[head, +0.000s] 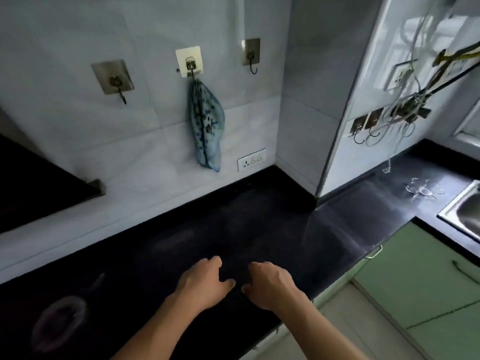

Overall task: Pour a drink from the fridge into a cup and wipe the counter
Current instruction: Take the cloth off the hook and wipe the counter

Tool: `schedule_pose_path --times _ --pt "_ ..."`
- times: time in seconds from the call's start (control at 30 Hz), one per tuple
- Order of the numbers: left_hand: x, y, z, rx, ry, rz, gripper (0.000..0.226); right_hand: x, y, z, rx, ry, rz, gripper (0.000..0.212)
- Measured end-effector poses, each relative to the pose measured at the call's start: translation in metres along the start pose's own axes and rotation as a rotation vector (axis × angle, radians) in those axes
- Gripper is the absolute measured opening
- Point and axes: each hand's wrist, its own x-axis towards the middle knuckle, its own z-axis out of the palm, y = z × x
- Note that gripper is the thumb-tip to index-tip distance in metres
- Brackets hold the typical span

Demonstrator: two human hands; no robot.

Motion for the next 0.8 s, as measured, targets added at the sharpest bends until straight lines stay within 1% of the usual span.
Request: schedule_pose_path --times 0.13,0.27,0.4,0.43,0.47,0.53,0.57,0.6,0.67,0.73,0.8 --pt "0.028 0.001 -0.036 -0.152 0.124 -0.066 0.053 0.030 -0.002 -0.022 0.009 -0.014 -0.066 0.035" --pt "0.085 0.004 -0.098 -0.243 0.347 -0.047 0.040 0.045 -0.002 -0.041 -0.001 0.003 -0.071 0.035" --pt "0.161 0.022 -0.172 -0.326 0.563 -0.009 0.023 0.058 0.015 -0.064 0.011 0.038 -0.060 0.038" --pt "0.179 0.027 -0.187 -0.331 0.604 -0.010 0.024 0.060 0.021 -0.069 0.008 0.048 -0.057 0.037" --pt "0.195 0.030 -0.199 -0.329 0.630 -0.028 0.029 0.062 0.026 -0.073 0.006 0.051 -0.053 0.037" --pt "0.227 0.036 -0.214 -0.346 0.651 -0.074 0.044 0.068 0.039 -0.081 0.022 0.032 -0.046 0.038" --pt "0.240 0.039 -0.218 -0.369 0.653 -0.092 0.047 0.072 0.045 -0.084 0.031 0.017 -0.047 0.038" --pt "0.251 0.043 -0.220 -0.382 0.656 -0.113 0.046 0.076 0.052 -0.087 0.036 0.005 -0.054 0.038" --pt "0.266 0.047 -0.220 -0.395 0.670 -0.161 0.039 0.086 0.067 -0.094 0.032 -0.012 -0.083 0.039" --pt "0.278 0.050 -0.218 -0.442 0.742 -0.178 0.032 0.099 0.085 -0.104 0.016 -0.030 -0.114 0.039" --pt "0.279 0.055 -0.220 -0.513 0.820 -0.151 0.029 0.112 0.102 -0.112 0.000 -0.050 -0.151 0.038"
